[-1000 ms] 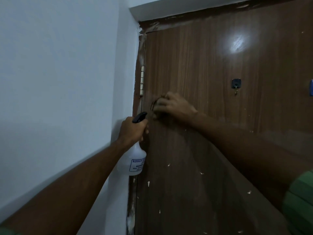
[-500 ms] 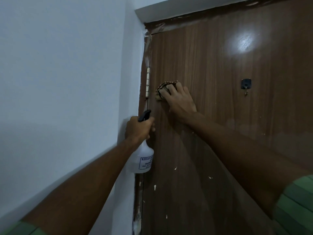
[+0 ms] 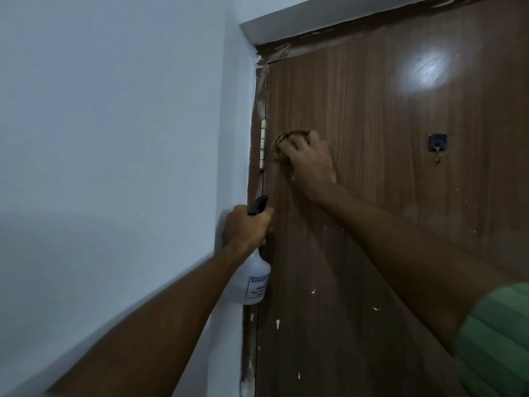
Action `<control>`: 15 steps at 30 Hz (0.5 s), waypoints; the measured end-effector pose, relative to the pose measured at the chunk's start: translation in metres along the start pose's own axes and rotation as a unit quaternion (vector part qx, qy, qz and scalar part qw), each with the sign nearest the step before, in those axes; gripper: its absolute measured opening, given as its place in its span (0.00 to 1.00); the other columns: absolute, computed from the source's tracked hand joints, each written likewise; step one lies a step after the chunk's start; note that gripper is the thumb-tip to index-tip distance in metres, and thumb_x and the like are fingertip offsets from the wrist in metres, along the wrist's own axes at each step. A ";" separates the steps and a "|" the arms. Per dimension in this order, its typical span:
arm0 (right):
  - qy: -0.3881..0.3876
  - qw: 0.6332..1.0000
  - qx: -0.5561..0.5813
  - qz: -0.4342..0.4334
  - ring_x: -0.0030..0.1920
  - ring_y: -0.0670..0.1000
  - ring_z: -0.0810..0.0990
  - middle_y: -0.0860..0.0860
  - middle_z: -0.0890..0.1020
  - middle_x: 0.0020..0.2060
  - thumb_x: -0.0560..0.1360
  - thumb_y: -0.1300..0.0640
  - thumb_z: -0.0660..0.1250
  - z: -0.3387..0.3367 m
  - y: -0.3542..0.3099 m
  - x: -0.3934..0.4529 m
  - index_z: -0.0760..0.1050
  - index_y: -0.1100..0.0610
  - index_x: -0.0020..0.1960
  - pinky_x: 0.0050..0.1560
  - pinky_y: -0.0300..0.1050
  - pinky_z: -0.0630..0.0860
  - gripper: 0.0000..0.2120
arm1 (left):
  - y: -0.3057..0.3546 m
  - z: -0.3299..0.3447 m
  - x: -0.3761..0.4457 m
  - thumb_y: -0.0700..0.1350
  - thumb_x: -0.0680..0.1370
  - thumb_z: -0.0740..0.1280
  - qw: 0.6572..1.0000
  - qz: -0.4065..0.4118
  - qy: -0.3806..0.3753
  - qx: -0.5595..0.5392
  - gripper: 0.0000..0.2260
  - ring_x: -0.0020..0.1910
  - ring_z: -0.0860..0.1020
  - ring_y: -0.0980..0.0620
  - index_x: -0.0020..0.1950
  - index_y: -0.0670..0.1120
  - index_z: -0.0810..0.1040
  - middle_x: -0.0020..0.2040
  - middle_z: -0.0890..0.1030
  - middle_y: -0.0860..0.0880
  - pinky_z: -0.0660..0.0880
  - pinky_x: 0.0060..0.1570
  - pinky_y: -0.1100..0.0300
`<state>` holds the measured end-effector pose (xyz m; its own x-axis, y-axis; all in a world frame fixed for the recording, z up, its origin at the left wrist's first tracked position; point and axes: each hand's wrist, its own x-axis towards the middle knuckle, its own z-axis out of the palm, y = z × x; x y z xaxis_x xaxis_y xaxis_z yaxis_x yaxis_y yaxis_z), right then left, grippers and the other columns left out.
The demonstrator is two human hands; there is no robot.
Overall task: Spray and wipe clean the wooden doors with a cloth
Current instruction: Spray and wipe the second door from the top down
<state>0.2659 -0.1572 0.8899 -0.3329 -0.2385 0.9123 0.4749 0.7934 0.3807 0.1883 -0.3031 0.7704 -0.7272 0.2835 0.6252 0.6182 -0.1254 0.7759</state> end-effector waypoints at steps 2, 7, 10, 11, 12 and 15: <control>-0.030 0.992 0.020 -0.117 0.66 0.61 0.71 0.55 0.78 0.66 0.71 0.58 0.75 0.015 -0.017 -0.030 0.77 0.53 0.68 0.58 0.57 0.74 0.26 | 0.001 -0.003 -0.002 0.51 0.82 0.70 0.999 0.014 0.028 -0.024 0.13 0.27 0.81 0.51 0.43 0.44 0.85 0.34 0.86 0.46 0.76 0.29 0.59; -0.120 0.931 -0.030 -0.344 0.63 0.59 0.75 0.53 0.79 0.65 0.75 0.56 0.72 0.022 -0.014 -0.039 0.78 0.50 0.68 0.56 0.55 0.75 0.21 | 0.007 -0.007 -0.004 0.49 0.82 0.69 0.997 0.035 0.058 -0.037 0.14 0.23 0.78 0.53 0.39 0.45 0.84 0.31 0.84 0.46 0.73 0.24 0.62; -0.033 0.990 -0.032 -0.131 0.62 0.60 0.73 0.54 0.79 0.64 0.73 0.61 0.70 0.009 -0.007 -0.011 0.78 0.52 0.66 0.55 0.55 0.74 0.22 | -0.001 -0.004 -0.008 0.49 0.82 0.70 0.997 0.018 0.051 -0.049 0.15 0.25 0.79 0.52 0.38 0.45 0.84 0.32 0.84 0.46 0.74 0.25 0.61; -0.022 0.997 -0.024 -0.074 0.62 0.61 0.73 0.54 0.79 0.64 0.71 0.63 0.71 0.006 -0.012 -0.009 0.78 0.53 0.66 0.55 0.55 0.72 0.23 | -0.006 -0.002 -0.011 0.49 0.82 0.70 0.998 0.014 0.050 -0.045 0.15 0.26 0.79 0.51 0.38 0.45 0.84 0.32 0.84 0.46 0.74 0.26 0.60; -0.019 0.999 -0.013 -0.045 0.62 0.61 0.73 0.55 0.79 0.64 0.70 0.63 0.71 0.008 -0.020 -0.014 0.77 0.54 0.66 0.56 0.56 0.71 0.25 | -0.012 0.000 -0.015 0.50 0.82 0.70 0.998 0.012 0.048 -0.038 0.15 0.26 0.80 0.51 0.37 0.45 0.84 0.31 0.84 0.46 0.75 0.27 0.60; -0.072 0.987 0.008 -0.145 0.68 0.60 0.71 0.54 0.78 0.67 0.73 0.58 0.72 0.018 -0.044 -0.047 0.78 0.53 0.67 0.61 0.56 0.71 0.23 | -0.029 0.005 -0.027 0.50 0.82 0.70 0.999 0.022 0.041 -0.022 0.15 0.24 0.79 0.51 0.37 0.45 0.84 0.31 0.84 0.47 0.75 0.28 0.57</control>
<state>0.2458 -0.1710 0.8272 -0.5668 -0.3758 0.7332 0.3288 0.7128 0.6196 0.1911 -0.3024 0.7305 -0.7221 0.1985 0.6627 0.6381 -0.1788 0.7489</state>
